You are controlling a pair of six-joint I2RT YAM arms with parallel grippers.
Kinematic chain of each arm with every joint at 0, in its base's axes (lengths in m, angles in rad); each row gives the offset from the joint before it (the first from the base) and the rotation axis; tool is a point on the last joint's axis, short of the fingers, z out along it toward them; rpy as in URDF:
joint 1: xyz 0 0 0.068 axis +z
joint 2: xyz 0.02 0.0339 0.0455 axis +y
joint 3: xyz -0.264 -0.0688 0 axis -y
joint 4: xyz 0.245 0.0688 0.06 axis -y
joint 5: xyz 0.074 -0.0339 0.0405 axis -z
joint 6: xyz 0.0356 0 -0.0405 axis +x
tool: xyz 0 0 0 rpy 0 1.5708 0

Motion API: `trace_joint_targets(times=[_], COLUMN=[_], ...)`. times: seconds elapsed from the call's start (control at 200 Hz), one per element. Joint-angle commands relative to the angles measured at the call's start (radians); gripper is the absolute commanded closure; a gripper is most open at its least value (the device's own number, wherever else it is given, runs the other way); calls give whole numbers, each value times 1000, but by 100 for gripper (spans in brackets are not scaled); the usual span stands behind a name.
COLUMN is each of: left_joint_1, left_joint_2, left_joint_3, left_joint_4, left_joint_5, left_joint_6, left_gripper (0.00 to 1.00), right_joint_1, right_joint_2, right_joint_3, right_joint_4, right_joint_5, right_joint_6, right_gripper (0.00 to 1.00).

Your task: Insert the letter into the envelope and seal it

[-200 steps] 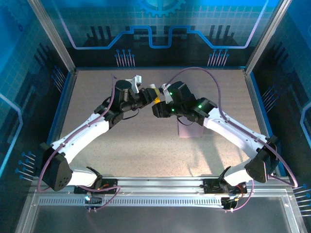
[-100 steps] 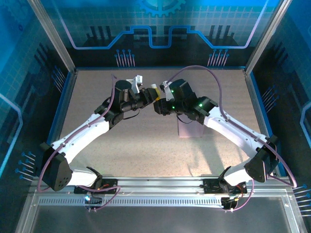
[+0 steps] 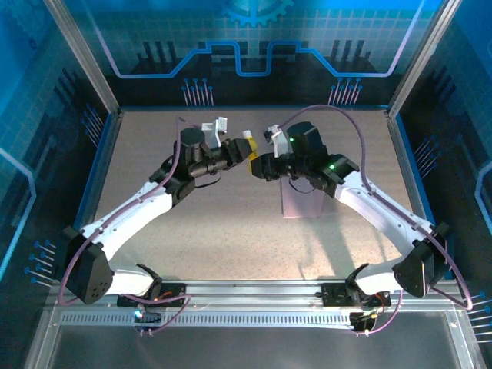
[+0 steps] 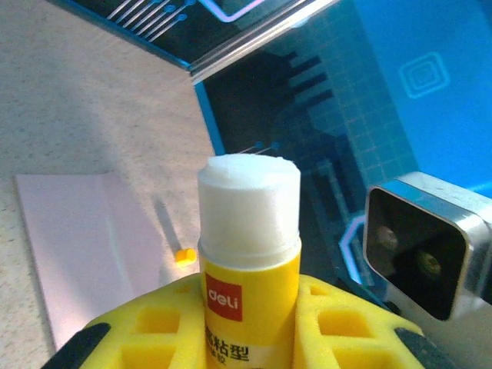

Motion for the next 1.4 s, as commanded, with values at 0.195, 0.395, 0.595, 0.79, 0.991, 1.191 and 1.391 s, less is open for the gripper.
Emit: trace_joint_targets(times=[0.195,0.395,0.595,0.79,0.991,1.191,1.391], left_joint_1=[-8,-8,-7,-7,-8,-4,-5], left_joint_2=[-33,-29,-17,-16,-27,-34,-19], left_joint_3=[-45,-44,-53,-59,-32,1,49], left_joint_4=[190,239,311,312,235,145,4], left_joint_5=[218,285,333,318,273,184,32], left_joint_6=[33,39,9,7,45,81,91], left_gripper=[100,100,100,100,100,100,100], right_joint_1=[-109,-114,-119,-123,-126,-128,-86], right_joint_2=[-68,-65,-63,-70,-93,-111,-113], right_joint_3=[-32,-37,-49,-37,5,100,121], right_joint_4=[303,442,567,495,215,-197,-336], right_joint_5=[-431,-565,-619,-582,-469,-342,-125], right_joint_6=[125,206,288,250,97,-114,-156], right_gripper=[81,81,81,77,43,23,25])
